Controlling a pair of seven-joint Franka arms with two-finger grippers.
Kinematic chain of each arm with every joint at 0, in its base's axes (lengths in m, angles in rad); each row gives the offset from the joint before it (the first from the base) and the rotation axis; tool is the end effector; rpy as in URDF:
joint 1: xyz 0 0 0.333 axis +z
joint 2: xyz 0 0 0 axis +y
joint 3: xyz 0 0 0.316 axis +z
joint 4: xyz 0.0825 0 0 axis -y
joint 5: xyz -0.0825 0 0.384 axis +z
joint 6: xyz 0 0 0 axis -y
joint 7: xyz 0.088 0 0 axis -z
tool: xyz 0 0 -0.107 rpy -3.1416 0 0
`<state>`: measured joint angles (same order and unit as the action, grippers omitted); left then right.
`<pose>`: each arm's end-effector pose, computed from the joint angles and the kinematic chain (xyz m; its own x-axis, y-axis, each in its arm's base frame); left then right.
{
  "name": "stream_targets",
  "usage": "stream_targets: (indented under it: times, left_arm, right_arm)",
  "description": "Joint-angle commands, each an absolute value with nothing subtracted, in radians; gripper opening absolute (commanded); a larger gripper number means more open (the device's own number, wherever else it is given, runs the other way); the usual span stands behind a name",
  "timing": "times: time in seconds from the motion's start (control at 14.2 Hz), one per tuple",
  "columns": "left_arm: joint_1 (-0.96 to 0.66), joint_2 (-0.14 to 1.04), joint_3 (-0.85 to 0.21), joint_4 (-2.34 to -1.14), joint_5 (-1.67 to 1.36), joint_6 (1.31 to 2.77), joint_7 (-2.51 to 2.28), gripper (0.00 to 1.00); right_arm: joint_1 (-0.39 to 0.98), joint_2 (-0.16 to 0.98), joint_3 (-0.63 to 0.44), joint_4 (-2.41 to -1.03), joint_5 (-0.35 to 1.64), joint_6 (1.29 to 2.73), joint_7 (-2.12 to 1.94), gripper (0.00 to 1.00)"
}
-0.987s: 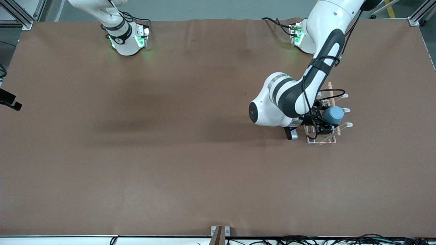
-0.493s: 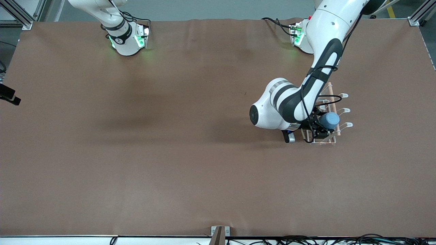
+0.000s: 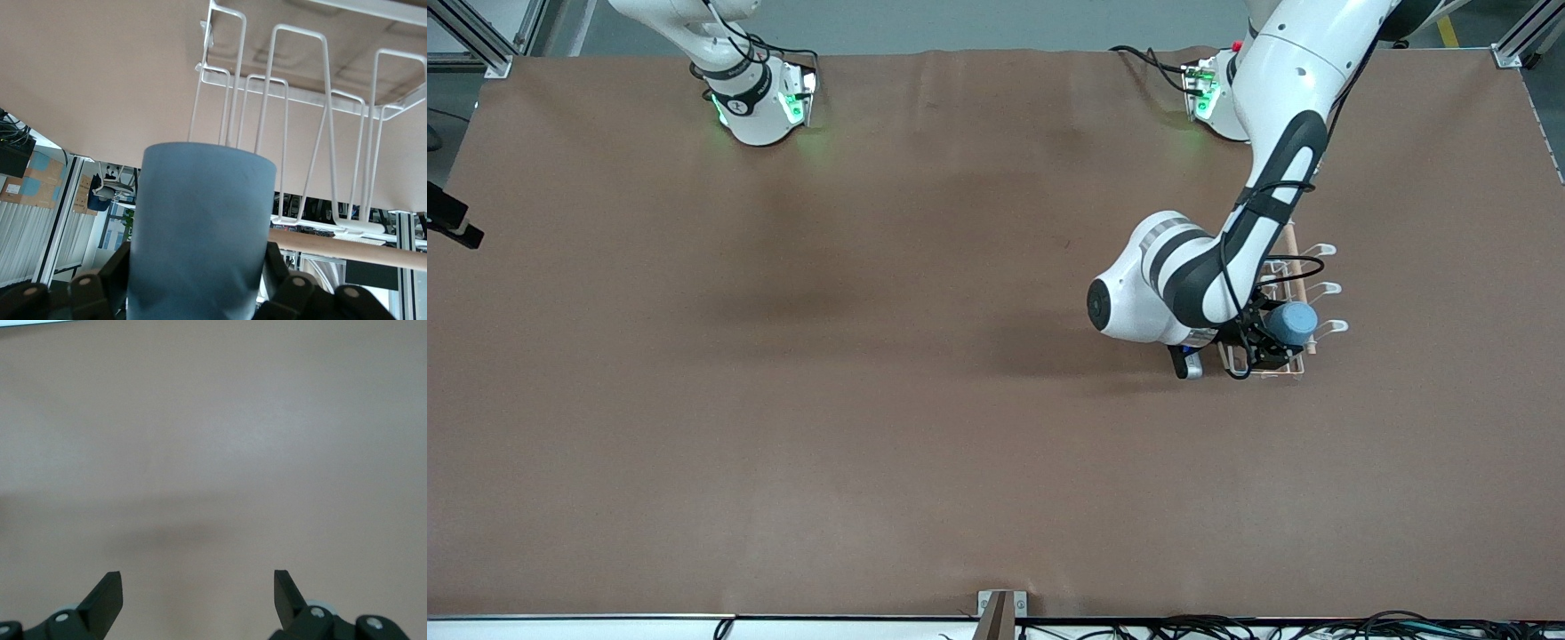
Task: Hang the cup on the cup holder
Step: 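Lower the cup onto a rack hook and open the left gripper, then lift the left gripper away from the rack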
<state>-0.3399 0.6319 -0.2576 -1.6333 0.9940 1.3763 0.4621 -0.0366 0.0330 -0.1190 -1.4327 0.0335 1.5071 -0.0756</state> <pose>0.5684 -0.2399 0.2588 0.2100 -0.4039 -0.8904 -0.9776 -0.0992 -0.1856 0.5524 -0.0815 0.6653 0.9960 -0.0774 0.0437 -0.0764 -0.9967 -0.0262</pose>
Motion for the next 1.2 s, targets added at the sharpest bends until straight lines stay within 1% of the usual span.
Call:
stream_targets:
  times: [0.0, 0.28, 0.63, 0.92, 1.13]
  left_arm:
    - [-0.348, 0.618, -0.265, -1.6, 0.977, 1.378, 0.416, 1.0]
    - [-0.345, 0.608, -0.27, -1.459, 0.846, 1.378, 0.382, 1.0]
    - [-0.328, 0.545, -0.268, -1.318, 0.622, 1.378, 0.261, 1.0]
    - [-0.272, 0.49, -0.268, -1.25, 0.438, 1.379, 0.042, 1.0]
    - [-0.236, 0.447, -0.268, -1.244, 0.375, 1.382, -0.167, 1.0]
  right_arm:
    - [-0.046, -0.008, -0.092, -1.502, 0.012, 1.537, -0.06, 1.0]
    - [-0.048, -0.006, -0.092, -1.509, 0.009, 1.539, -0.061, 1.0]
    - [-0.049, -0.003, -0.092, -1.502, 0.008, 1.545, -0.061, 1.0]
    - [-0.041, -0.003, -0.091, -1.511, -0.009, 1.562, -0.063, 1.0]
    - [-0.041, -0.003, -0.091, -1.509, -0.011, 1.566, -0.061, 1.0]
